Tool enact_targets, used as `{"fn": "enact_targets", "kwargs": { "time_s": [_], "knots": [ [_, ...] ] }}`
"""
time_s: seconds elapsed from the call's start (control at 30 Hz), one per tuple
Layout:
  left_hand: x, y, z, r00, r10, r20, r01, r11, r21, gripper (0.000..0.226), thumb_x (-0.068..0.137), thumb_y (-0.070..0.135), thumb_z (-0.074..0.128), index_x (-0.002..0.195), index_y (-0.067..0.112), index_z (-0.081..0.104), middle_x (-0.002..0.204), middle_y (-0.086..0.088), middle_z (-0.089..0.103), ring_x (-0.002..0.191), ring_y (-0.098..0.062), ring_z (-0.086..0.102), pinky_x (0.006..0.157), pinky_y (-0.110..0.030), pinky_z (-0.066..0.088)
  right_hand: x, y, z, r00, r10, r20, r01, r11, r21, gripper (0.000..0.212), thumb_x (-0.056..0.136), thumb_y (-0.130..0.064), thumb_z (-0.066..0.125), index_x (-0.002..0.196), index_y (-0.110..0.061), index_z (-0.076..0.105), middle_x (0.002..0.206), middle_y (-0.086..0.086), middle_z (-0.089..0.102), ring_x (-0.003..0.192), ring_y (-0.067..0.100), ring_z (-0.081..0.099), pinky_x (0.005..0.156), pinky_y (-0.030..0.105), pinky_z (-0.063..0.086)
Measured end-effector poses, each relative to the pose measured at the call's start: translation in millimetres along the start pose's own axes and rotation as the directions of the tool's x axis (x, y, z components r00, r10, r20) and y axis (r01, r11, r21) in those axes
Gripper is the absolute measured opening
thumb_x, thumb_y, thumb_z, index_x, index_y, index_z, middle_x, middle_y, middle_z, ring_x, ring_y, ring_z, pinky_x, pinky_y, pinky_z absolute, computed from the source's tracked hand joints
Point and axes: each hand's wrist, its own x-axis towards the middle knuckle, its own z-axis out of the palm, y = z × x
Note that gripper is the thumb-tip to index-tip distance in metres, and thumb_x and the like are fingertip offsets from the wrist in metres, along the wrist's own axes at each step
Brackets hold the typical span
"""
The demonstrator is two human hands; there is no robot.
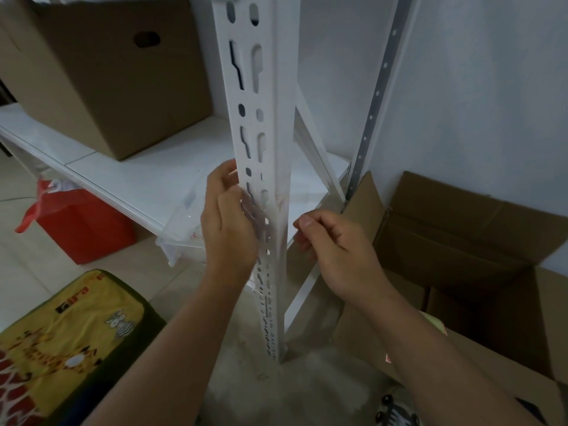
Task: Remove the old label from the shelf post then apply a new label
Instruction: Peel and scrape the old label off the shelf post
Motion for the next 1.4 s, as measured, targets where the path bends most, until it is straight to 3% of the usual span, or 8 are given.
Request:
{"fn": "enact_targets", "kwargs": {
  "time_s": [0.17, 0.47, 0.83, 1.0, 1.1, 1.23, 1.33, 1.4],
  "knots": [
    [-17, 4, 12, 0.959, 0.269, 0.088, -0.278, 0.952, 0.123, 0.071, 0.086, 0.032, 0.039, 0.150, 0.010, 0.018, 0.146, -0.007, 0.037, 0.123, 0.004, 0.043, 0.093, -0.011, 0.044, -3, -2, 8, 0.996, 0.043, 0.080, -0.048, 0.996, 0.071, 0.033, 0.102, -0.035, 0.036, 0.120, -0.028, 0.062, 0.109, -0.018, 0.066, 0.101, -0.004, 0.060, 0.093, 0.025, 0.051],
    [-21, 5, 24, 0.966, 0.258, 0.015, -0.258, 0.959, 0.120, 0.075, 0.091, 0.020, 0.038, 0.153, 0.010, -0.001, 0.161, -0.004, 0.009, 0.144, -0.007, 0.017, 0.115, -0.017, 0.024, -7, -4, 0, 0.979, 0.117, 0.166, -0.146, 0.974, 0.175, 0.051, 0.095, -0.053, 0.029, 0.125, -0.028, 0.061, 0.119, -0.016, 0.065, 0.108, -0.006, 0.058, 0.092, 0.022, 0.049],
    [-20, 3, 24, 0.959, 0.283, 0.016, -0.282, 0.948, 0.150, 0.074, 0.087, 0.013, 0.039, 0.152, 0.003, 0.005, 0.158, -0.015, 0.017, 0.140, -0.015, 0.026, 0.113, -0.024, 0.031, -7, 1, 2, 0.981, 0.087, 0.176, -0.119, 0.977, 0.179, 0.065, 0.083, -0.062, 0.028, 0.127, -0.027, 0.060, 0.124, -0.013, 0.063, 0.113, -0.003, 0.056, 0.091, 0.022, 0.050],
    [-19, -1, 19, 0.957, 0.283, 0.070, -0.290, 0.946, 0.144, 0.082, 0.086, 0.033, 0.033, 0.153, 0.009, -0.006, 0.161, -0.001, 0.003, 0.143, 0.004, 0.008, 0.114, -0.009, 0.017, -7, 3, 2, 0.983, 0.068, 0.173, -0.098, 0.981, 0.169, 0.056, 0.092, -0.060, 0.029, 0.127, -0.028, 0.060, 0.124, -0.013, 0.063, 0.114, -0.003, 0.056, 0.092, 0.024, 0.050],
    [-17, -6, 14, 0.934, 0.337, 0.120, -0.356, 0.909, 0.218, 0.080, 0.088, 0.025, 0.033, 0.151, 0.004, -0.011, 0.160, -0.001, 0.002, 0.145, 0.001, 0.007, 0.118, -0.019, 0.020, -7, 2, 2, 0.982, 0.063, 0.176, -0.097, 0.976, 0.194, 0.050, 0.091, -0.059, 0.031, 0.120, -0.033, 0.062, 0.121, -0.015, 0.064, 0.113, -0.003, 0.057, 0.093, 0.025, 0.050],
    [-16, -10, 10, 0.895, 0.403, 0.191, -0.445, 0.840, 0.310, 0.078, 0.089, 0.003, 0.042, 0.144, -0.013, -0.011, 0.144, 0.006, 0.018, 0.115, 0.034, 0.010, 0.097, 0.005, 0.020, -8, -1, 1, 0.981, 0.037, 0.188, -0.077, 0.974, 0.213, 0.042, 0.091, -0.055, 0.032, 0.115, -0.039, 0.062, 0.123, -0.015, 0.064, 0.113, -0.004, 0.057, 0.092, 0.024, 0.051],
    [-17, -8, 11, 0.898, 0.396, 0.193, -0.440, 0.824, 0.358, 0.077, 0.090, 0.006, 0.042, 0.145, -0.014, -0.009, 0.138, 0.002, 0.020, 0.108, 0.019, 0.021, 0.091, 0.009, 0.019, -9, -2, 1, 0.982, 0.029, 0.187, -0.068, 0.977, 0.204, 0.044, 0.091, -0.057, 0.031, 0.116, -0.040, 0.062, 0.123, -0.016, 0.064, 0.113, -0.005, 0.056, 0.089, 0.021, 0.050],
    [-18, -9, 12, 0.896, 0.408, 0.175, -0.444, 0.812, 0.378, 0.077, 0.092, 0.016, 0.039, 0.147, -0.011, -0.008, 0.146, -0.007, 0.020, 0.105, 0.031, 0.018, 0.091, 0.009, 0.020, -9, -3, 1, 0.982, 0.028, 0.188, -0.067, 0.977, 0.204, 0.041, 0.091, -0.057, 0.031, 0.112, -0.042, 0.063, 0.120, -0.018, 0.065, 0.111, -0.006, 0.057, 0.088, 0.020, 0.051]
  ]
}}
